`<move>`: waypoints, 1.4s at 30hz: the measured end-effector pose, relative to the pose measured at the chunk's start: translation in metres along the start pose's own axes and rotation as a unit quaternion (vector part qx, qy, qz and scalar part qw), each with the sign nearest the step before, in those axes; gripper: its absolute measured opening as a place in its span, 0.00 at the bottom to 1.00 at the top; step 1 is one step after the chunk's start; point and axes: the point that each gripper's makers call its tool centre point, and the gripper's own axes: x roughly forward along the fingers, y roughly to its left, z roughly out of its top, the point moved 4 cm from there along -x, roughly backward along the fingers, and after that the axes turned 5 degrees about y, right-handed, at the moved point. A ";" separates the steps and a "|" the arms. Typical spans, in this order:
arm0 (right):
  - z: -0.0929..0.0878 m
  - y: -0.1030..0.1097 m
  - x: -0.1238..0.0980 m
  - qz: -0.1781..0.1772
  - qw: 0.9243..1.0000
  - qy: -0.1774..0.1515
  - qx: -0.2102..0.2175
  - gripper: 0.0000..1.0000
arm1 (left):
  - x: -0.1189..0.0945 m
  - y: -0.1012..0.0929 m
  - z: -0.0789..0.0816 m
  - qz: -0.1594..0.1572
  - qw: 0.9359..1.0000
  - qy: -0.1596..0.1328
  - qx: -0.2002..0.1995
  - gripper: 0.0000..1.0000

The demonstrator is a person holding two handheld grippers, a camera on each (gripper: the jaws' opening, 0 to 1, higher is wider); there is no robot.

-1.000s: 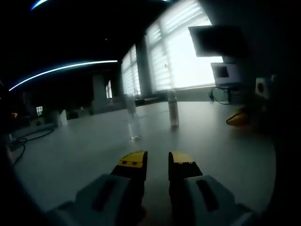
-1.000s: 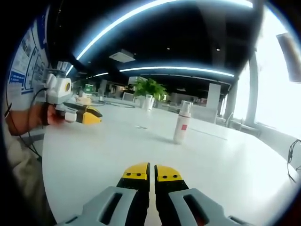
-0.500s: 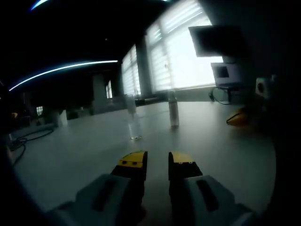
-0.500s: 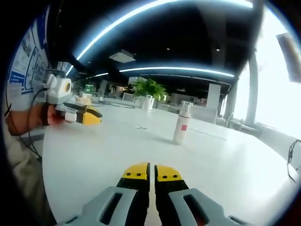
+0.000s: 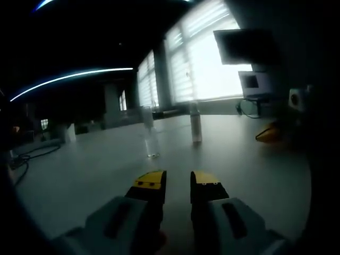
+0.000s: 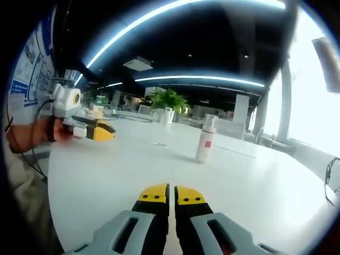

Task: Clamp pump bottle remove cover press pump head put on cover

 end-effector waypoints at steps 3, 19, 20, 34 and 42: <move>0.000 0.000 0.000 0.000 1.000 0.000 -0.001 0.00 | 0.000 0.000 0.000 0.000 1.000 0.001 0.002 0.10; 0.000 -0.001 0.000 0.000 1.000 0.000 0.000 0.00 | 0.000 0.001 0.000 0.004 1.000 -0.001 0.002 0.10; 0.000 0.000 0.000 0.000 1.000 0.000 0.000 0.00 | 0.000 0.001 0.000 0.004 1.000 -0.001 0.003 0.10; 0.000 0.001 0.000 0.002 1.000 0.000 0.001 0.00 | 0.000 0.000 -0.001 0.002 1.000 0.003 0.006 0.11; 0.000 0.000 0.000 0.003 1.000 0.000 0.001 0.00 | 0.000 0.002 -0.001 0.005 1.000 0.005 0.001 0.12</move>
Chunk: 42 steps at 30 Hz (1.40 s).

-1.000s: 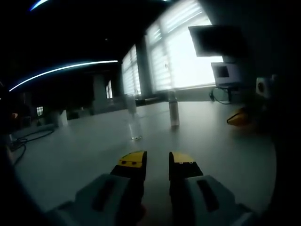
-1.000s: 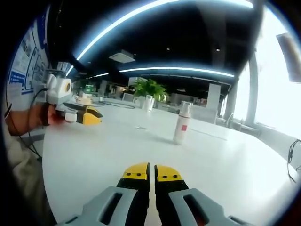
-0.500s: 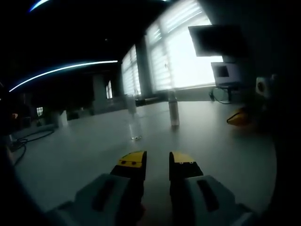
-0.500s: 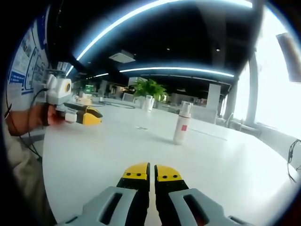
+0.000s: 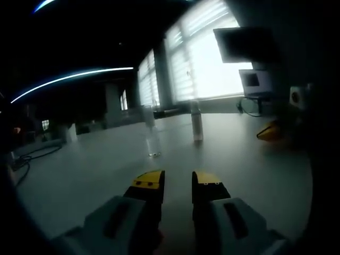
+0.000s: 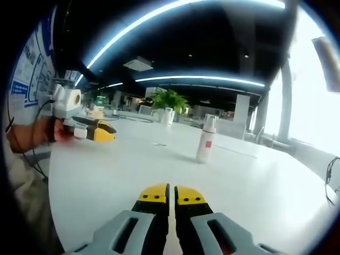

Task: Clamp pump bottle remove cover press pump head put on cover

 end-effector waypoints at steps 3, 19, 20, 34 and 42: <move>0.000 0.000 0.000 0.001 1.000 0.001 0.000 0.00 | 0.000 -0.001 -0.001 -0.003 1.000 0.002 -0.007 0.12; -0.001 0.001 0.000 0.003 1.000 0.004 -0.002 0.00 | 0.002 0.008 -0.001 0.009 1.000 0.016 -0.021 0.16; -0.001 0.002 0.000 0.003 1.000 0.004 -0.003 0.00 | 0.002 0.008 -0.001 0.009 1.000 0.015 -0.020 0.16; -0.001 0.001 0.000 0.002 1.000 0.003 -0.002 0.00 | 0.010 0.021 0.009 0.027 0.999 0.009 -0.017 0.17; -0.001 0.001 0.001 0.002 1.000 0.004 -0.003 0.00 | 0.020 0.031 0.009 0.034 0.999 0.014 -0.010 0.18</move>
